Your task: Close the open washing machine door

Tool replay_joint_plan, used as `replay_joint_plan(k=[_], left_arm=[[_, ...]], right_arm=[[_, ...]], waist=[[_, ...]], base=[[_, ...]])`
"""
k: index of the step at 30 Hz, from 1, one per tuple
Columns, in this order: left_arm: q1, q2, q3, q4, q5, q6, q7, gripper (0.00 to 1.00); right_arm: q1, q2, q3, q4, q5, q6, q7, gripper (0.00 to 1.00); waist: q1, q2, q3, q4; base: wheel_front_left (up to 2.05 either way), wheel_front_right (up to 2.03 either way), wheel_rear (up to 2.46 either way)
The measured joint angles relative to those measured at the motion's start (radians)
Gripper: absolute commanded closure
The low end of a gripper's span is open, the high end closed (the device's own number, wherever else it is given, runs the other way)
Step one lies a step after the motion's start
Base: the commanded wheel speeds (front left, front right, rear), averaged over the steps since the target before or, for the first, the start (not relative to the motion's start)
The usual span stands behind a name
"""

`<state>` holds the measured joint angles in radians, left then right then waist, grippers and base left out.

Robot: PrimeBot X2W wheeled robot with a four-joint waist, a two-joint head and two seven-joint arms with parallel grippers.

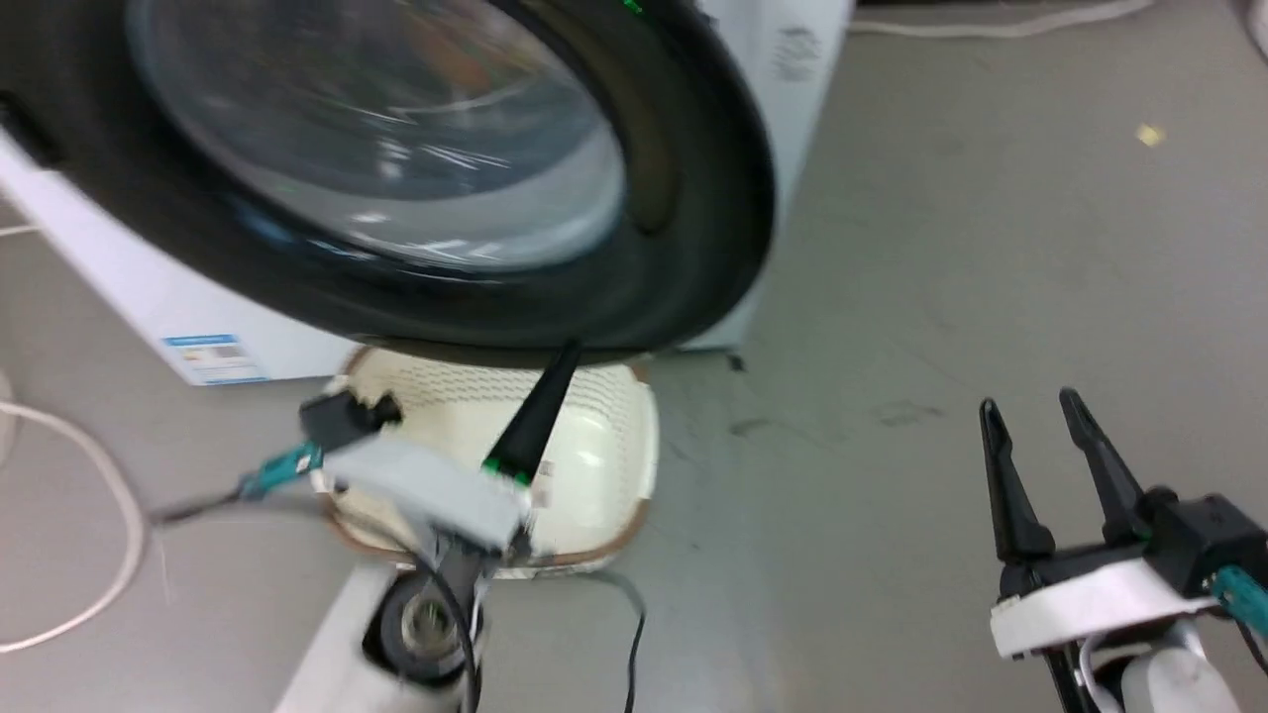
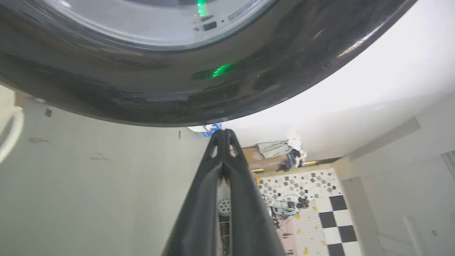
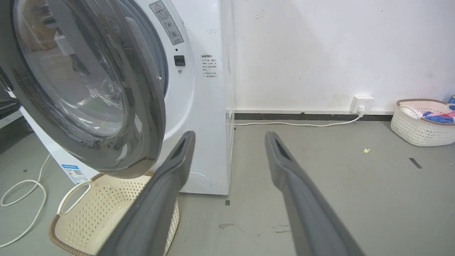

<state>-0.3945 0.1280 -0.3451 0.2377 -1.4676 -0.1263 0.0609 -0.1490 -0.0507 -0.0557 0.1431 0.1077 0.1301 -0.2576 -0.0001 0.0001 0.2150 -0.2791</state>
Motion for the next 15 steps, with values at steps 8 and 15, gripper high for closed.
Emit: replay_joint_plan(k=[8,15], left_arm=[[0.113,0.202,-0.156,-0.032,0.401,0.000,-0.312,0.00],[0.212,0.135,0.136,-0.070,0.941,0.035,-0.318,0.00]], right_arm=[[0.057,0.000,0.004,-0.006,-0.031,0.000,0.000,0.00],[0.085,0.000,0.024,-0.009,-0.038,0.000,0.000,0.00]], waist=[[-0.0001,-0.0001,-0.087,0.144],[-0.0001,-0.0001,-0.158,0.246]], base=[[0.00,0.00,0.00],[0.00,0.00,0.00]])
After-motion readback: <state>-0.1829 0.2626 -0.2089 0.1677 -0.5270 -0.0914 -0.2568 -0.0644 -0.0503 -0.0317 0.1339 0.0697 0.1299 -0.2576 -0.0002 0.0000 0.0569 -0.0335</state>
